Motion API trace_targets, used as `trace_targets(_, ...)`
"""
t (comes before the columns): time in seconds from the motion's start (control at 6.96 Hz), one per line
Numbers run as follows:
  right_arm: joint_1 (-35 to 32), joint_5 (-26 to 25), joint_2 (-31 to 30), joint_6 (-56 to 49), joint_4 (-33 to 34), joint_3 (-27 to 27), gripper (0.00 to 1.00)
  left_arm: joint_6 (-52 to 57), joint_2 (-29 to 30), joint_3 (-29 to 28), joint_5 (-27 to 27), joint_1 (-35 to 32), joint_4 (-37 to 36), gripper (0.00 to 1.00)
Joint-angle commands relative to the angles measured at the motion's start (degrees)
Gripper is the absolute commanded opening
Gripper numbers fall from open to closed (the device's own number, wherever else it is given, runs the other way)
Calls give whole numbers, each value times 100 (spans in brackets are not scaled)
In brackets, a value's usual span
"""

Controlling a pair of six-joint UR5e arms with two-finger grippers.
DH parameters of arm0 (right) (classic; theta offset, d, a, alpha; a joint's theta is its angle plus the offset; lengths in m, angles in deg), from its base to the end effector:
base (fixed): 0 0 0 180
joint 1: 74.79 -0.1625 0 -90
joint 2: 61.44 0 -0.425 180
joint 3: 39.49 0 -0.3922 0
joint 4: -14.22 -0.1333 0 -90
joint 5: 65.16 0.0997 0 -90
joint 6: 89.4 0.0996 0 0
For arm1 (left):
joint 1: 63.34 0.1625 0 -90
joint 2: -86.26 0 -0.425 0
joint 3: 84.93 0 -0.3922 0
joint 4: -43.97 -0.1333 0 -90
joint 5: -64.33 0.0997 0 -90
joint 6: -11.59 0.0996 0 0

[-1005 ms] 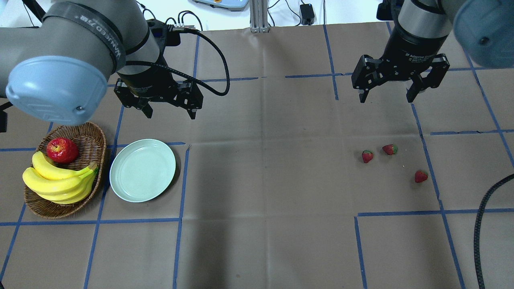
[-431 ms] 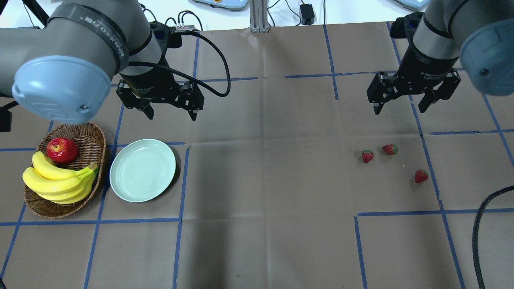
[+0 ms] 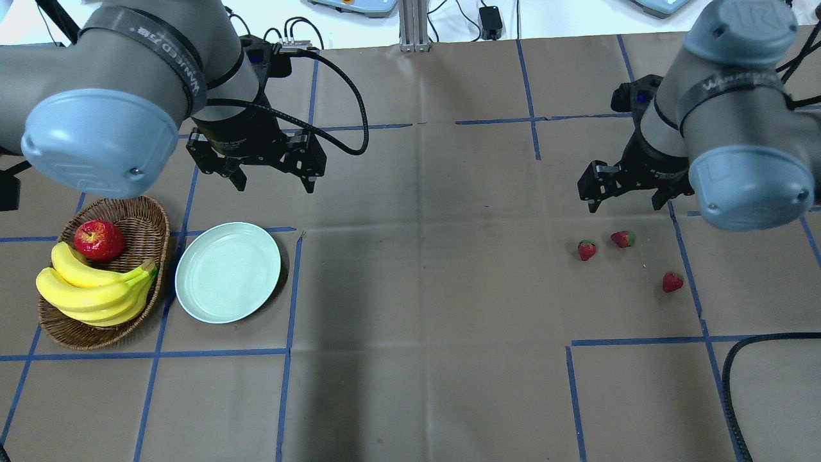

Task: Collect all strawberries into plate
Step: 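Move the right gripper over the strawberries and lower it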

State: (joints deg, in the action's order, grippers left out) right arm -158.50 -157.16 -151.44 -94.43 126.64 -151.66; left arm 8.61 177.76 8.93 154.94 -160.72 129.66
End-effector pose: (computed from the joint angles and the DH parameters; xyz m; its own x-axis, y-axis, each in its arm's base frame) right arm 0.0783 -0.4748 0.3404 -0.9991 0.0221 0.0351 0.0220 0.9998 -0.0013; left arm -0.1953 -0.4783 0.4493 -0.9970 0.0769 -0.0116 0.0767 0.9969 0.0177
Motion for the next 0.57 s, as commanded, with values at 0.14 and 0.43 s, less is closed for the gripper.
trace_targets(0.14, -5, 16, 841, 81, 1638, -708, 100, 35, -36, 27, 0, 0, 0, 100)
trace_targets(0.43, 3, -11, 1474, 72, 2196, -736, 100, 61, -45, 36, 0, 0, 0, 100)
